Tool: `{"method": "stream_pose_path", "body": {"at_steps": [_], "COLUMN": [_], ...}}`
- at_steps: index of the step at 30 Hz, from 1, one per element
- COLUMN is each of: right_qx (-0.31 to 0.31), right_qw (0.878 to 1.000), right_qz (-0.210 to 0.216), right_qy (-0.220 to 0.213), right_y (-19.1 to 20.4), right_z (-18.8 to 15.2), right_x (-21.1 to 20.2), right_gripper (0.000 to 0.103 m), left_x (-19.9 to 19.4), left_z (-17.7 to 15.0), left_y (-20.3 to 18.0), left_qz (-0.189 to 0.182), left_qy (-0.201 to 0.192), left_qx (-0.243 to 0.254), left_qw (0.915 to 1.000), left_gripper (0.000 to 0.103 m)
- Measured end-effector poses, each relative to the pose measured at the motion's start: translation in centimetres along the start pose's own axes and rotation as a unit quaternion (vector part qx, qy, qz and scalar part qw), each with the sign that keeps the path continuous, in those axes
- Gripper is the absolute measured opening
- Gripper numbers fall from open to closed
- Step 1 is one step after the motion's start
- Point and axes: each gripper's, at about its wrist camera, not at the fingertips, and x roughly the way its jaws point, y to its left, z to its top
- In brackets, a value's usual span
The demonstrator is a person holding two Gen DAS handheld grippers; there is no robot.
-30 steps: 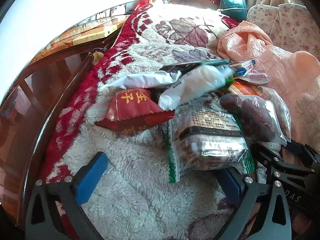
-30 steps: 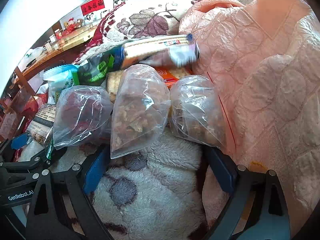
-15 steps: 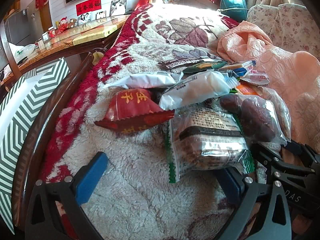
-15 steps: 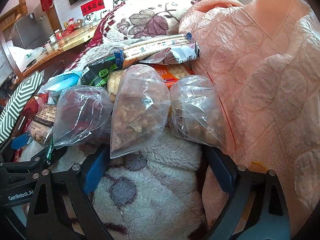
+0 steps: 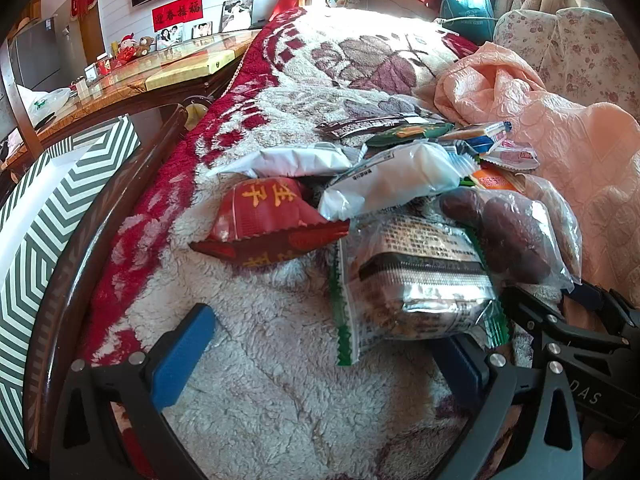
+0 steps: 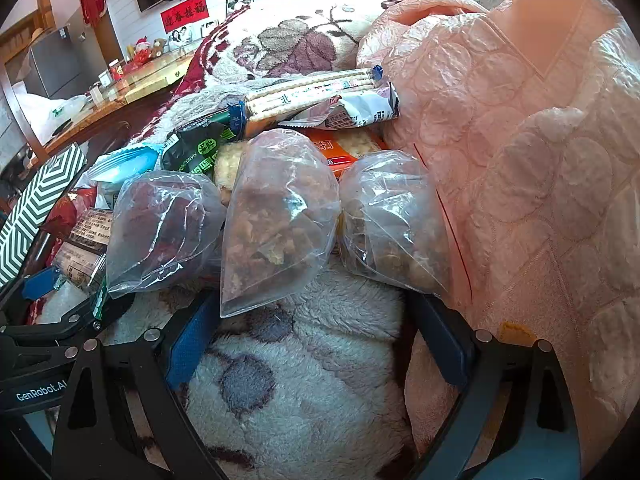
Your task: Organize snacks
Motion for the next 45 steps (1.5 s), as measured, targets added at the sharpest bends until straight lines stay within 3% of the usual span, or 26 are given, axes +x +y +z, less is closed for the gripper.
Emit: {"method": "stream_pose_path", "body": {"at_steps": [9, 13, 21, 30, 41, 44, 45], "right_qx": [0.000, -0.015, 0.036, 0.001, -0.052, -0.057, -0.058], "right_qw": [1.000, 0.999, 0.999, 0.999, 0.997, 0.996, 0.996], "right_qz": [0.001, -0.011, 0.028, 0.044, 0.058, 0.062, 0.064], "right_qy": [0.004, 0.040, 0.026, 0.018, 0.008, 0.013, 0.016], "right_y": [-0.1, 0.4, -0.2, 1.2, 3.0, 3.2, 3.2], "right_z": [0.0, 0.1, -0.5, 0.4, 1.1, 1.1, 1.1], "right_x": [0.1, -1.0, -4.7, -5.5, -6.3, -6.0, -5.8], "right_gripper": [0.094, 0.094, 0.094, 0.094, 0.094, 0.094, 0.094], "left_x": [-0.2, -2.0, -6.7, -4.0, -0.9, -0.3, -0.1], "left_z": [-0.3, -1.3, 0.0, 4.5, 5.8, 5.9, 5.9], "left_y": [-0.1, 0.8, 3.5, 5.6, 4.6, 4.7, 4.7], "left_qz": [-0.004, -0.004, -0.013, -0.027, -0.030, -0.033, -0.035], "left_qy": [0.012, 0.028, -0.006, 0.029, 0.059, 0.066, 0.069], "left_qx": [0.020, 0.023, 0.022, -0.018, -0.017, -0.019, -0.021], "left_qw": [0.9997, 0.9993, 0.9996, 0.9991, 0.9977, 0.9971, 0.9968], "left_gripper": [0.103, 0.103, 0.103, 0.103, 0.103, 0.095, 0.087]}}
